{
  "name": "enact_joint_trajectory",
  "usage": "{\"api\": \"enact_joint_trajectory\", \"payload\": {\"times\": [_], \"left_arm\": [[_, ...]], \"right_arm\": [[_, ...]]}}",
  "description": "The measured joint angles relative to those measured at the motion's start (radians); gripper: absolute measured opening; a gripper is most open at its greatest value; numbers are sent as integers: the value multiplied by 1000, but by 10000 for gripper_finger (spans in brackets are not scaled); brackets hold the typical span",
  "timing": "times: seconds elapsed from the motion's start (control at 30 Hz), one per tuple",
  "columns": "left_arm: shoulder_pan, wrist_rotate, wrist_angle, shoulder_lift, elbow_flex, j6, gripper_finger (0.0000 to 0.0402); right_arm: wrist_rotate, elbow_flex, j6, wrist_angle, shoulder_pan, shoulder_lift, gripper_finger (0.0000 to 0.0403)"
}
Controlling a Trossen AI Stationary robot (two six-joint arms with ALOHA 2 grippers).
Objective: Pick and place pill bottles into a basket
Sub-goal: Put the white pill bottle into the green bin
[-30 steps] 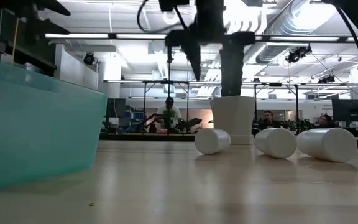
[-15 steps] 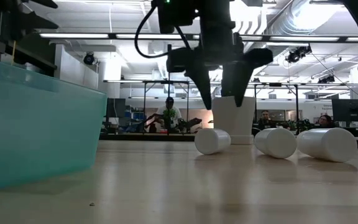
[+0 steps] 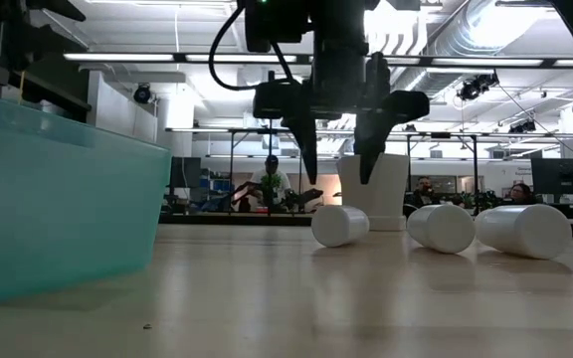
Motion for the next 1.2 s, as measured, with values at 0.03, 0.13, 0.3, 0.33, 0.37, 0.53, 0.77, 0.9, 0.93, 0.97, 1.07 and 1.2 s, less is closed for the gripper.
{"api": "enact_joint_trajectory", "payload": {"times": [0.03,0.13,0.3,0.33,0.37,0.53,0.77,0.9,0.93,0.97,1.07,1.2], "left_arm": [[0,0,-9,0,0,4,262],[0,0,-14,0,0,6,262],[0,0,-14,0,0,11,262],[0,0,-14,0,0,13,262],[0,0,-14,0,0,13,262],[0,0,-16,0,0,14,262],[0,-2,-51,0,0,54,262],[0,1,-61,0,0,58,262],[0,2,-61,0,0,58,262],[0,2,-60,0,0,58,262],[0,2,-60,0,0,58,262],[0,2,-65,-10,0,58,262]], "right_arm": [[1,0,5,5,0,0,265],[10,0,20,14,6,0,265],[20,0,37,9,19,0,265],[20,0,44,6,22,0,265],[21,0,52,2,26,0,265],[21,0,79,-4,44,0,265],[31,0,97,11,56,0,265],[63,1,98,39,61,6,265],[65,1,98,43,61,7,265],[65,1,98,47,61,8,265],[77,2,97,60,65,18,265],[77,1,98,37,67,37,265]]}}
